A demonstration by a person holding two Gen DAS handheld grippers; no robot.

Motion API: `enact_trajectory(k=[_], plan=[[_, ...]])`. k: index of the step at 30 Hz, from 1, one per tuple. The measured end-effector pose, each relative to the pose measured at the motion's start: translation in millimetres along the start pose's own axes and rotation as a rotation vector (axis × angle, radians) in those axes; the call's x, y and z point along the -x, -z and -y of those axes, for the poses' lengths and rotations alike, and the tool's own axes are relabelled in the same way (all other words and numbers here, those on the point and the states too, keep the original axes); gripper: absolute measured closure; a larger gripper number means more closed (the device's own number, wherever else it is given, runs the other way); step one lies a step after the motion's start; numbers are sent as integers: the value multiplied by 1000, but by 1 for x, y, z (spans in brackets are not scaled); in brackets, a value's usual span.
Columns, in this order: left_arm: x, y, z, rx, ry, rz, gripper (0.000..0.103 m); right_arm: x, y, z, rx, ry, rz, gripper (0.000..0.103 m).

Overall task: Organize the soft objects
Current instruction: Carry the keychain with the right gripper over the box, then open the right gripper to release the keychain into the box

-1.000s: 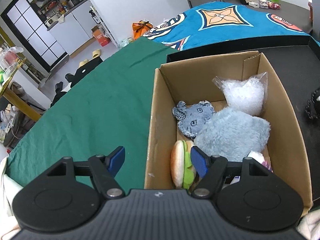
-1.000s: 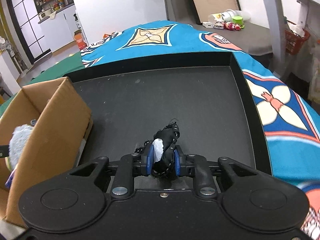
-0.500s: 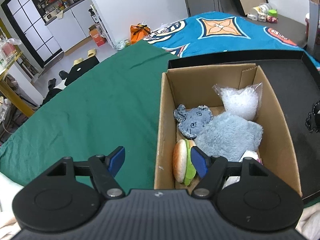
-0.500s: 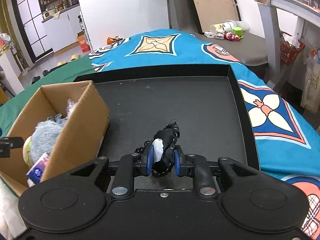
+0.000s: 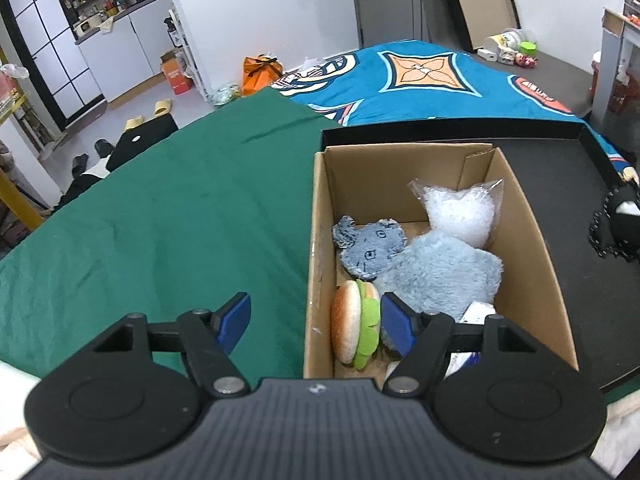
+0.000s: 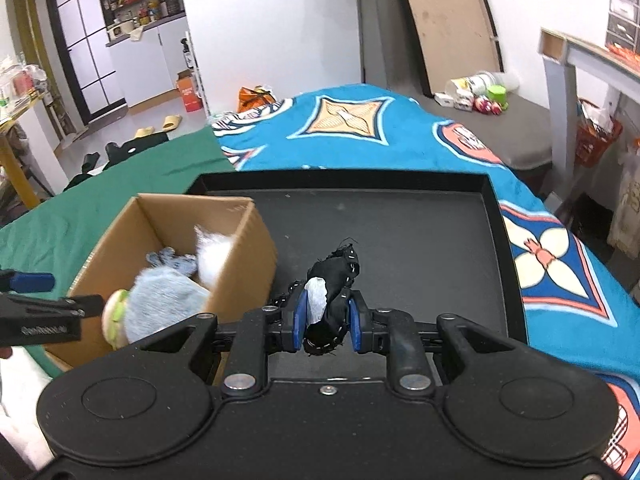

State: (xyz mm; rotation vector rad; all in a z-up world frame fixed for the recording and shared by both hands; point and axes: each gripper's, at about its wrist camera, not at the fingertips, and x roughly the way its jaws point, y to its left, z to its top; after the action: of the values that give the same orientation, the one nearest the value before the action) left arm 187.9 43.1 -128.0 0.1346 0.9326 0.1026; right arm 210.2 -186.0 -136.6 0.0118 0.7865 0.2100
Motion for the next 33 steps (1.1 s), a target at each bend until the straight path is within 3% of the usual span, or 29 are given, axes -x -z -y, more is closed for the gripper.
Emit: enact_trajectory(k=[10,21,29,33], plan=[[-3,4,-12,44,67,-2,36,6,-19,-35,39,-28,30,81],[-8,7,-19,66,119,-16,48,11,-23,-69,106,-59,23,81],[-13,11,-21,83,160,-47,81,10,-15,-86,144,-52,0,81],[-14,12,-25,96,155,-48,87,13,-7,-91,164,-42,-11,81]])
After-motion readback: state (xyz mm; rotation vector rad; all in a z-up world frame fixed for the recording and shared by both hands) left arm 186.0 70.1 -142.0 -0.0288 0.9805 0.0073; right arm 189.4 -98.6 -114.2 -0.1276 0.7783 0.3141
